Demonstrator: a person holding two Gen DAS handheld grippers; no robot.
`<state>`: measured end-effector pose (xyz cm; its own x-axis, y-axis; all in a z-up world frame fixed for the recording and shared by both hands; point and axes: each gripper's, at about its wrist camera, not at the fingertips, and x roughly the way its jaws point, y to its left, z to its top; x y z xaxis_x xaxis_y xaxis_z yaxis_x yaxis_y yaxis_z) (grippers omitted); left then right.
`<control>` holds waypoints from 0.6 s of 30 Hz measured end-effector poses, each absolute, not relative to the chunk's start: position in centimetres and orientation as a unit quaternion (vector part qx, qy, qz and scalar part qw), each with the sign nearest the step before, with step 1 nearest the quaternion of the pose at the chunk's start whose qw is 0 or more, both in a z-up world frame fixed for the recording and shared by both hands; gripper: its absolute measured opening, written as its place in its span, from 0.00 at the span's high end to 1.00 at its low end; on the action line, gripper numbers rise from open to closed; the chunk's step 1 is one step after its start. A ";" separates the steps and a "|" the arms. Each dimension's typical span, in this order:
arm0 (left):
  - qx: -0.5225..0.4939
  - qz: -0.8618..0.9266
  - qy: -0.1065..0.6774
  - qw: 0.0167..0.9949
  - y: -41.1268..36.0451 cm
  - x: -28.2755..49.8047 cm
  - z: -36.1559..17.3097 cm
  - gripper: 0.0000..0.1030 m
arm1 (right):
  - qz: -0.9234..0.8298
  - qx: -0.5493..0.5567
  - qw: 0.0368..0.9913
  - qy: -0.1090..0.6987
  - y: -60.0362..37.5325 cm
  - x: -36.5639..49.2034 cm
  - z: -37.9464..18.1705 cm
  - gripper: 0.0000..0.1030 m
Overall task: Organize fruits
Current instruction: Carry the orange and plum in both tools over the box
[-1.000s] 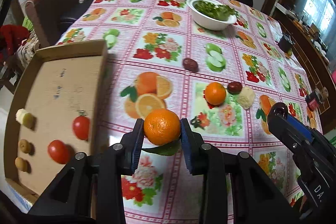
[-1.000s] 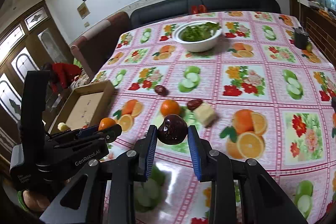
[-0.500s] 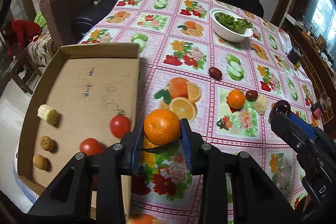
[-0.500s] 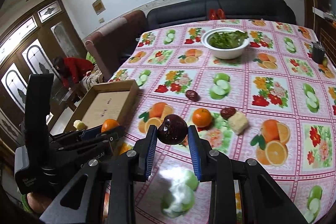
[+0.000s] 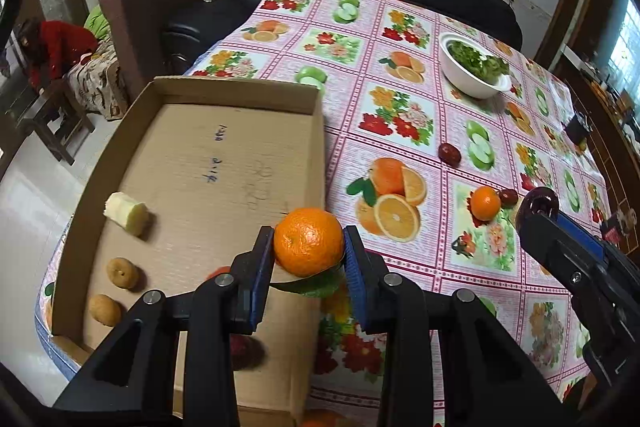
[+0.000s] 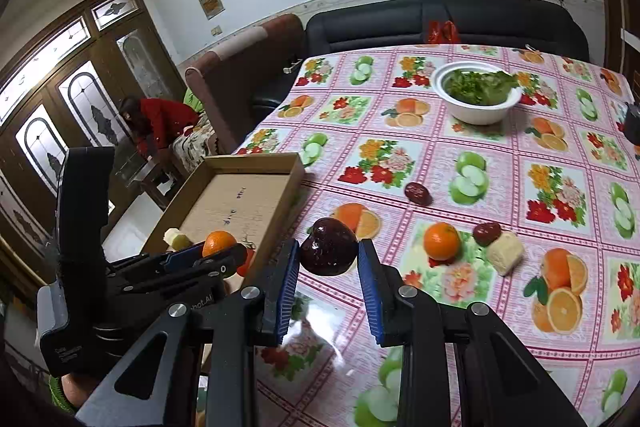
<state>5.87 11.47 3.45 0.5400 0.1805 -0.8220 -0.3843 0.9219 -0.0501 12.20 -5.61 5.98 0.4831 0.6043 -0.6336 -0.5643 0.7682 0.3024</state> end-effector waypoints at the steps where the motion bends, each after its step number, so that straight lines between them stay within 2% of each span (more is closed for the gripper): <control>1: -0.114 0.164 0.451 0.870 11.7 5.8 3.5 0.69 | 0.342 0.025 0.860 0.378 -5.3 12.2 6.0 0.71; 18: -0.129 0.190 0.446 0.865 15.0 5.0 3.6 0.69 | 0.374 0.009 0.847 0.377 -0.9 12.2 6.4 0.71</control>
<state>5.02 15.03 3.57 0.5295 0.2139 -0.8209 -0.4433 0.8948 -0.0528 12.24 -0.85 6.37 0.4357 0.6405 -0.6324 -0.6274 0.7199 0.2969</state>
